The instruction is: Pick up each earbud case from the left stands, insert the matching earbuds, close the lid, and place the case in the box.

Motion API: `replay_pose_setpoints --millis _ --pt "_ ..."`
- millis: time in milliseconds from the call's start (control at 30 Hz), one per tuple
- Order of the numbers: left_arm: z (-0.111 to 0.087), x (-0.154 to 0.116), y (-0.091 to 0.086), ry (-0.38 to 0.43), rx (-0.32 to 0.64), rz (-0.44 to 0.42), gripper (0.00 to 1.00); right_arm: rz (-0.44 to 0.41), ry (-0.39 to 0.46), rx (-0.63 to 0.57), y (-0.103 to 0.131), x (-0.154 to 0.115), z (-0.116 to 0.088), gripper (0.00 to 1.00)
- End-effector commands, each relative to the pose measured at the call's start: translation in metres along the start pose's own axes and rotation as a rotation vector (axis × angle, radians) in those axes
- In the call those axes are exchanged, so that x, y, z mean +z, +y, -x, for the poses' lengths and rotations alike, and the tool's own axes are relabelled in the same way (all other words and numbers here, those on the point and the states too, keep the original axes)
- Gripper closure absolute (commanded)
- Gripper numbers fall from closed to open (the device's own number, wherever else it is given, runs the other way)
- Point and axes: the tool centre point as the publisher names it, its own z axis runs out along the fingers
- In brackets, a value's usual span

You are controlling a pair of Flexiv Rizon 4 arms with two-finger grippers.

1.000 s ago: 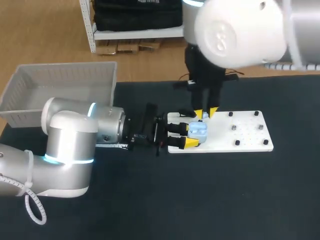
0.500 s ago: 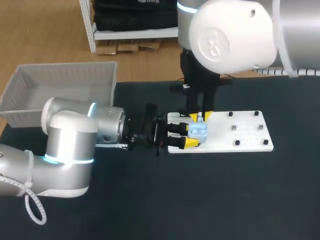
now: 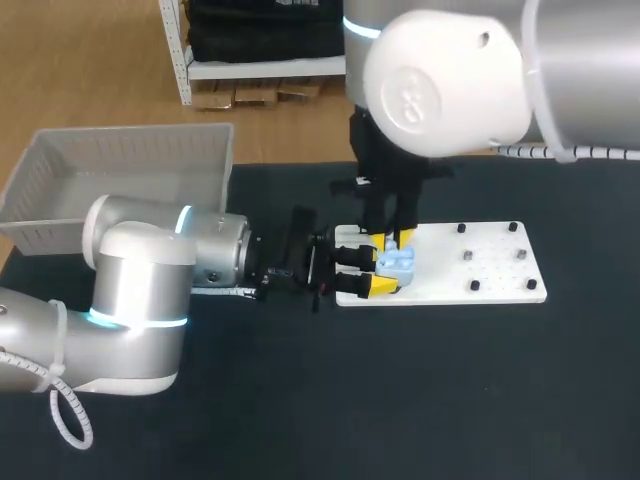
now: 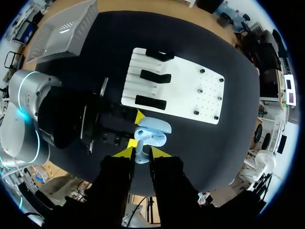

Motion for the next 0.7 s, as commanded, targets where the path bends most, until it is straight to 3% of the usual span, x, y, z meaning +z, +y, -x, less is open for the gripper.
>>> replay_pose_setpoints --millis 33,700 --pt "-0.0006 0.0001 0.0002 -0.001 0.001 0.0 1.0 0.001 -0.002 -0.005 0.0007 0.0033 -0.0006 1.0" --pt "-0.0006 0.0001 0.0002 -0.001 0.001 0.0 1.0 0.003 -0.021 -0.093 0.0036 0.0104 -0.0047 1.0"
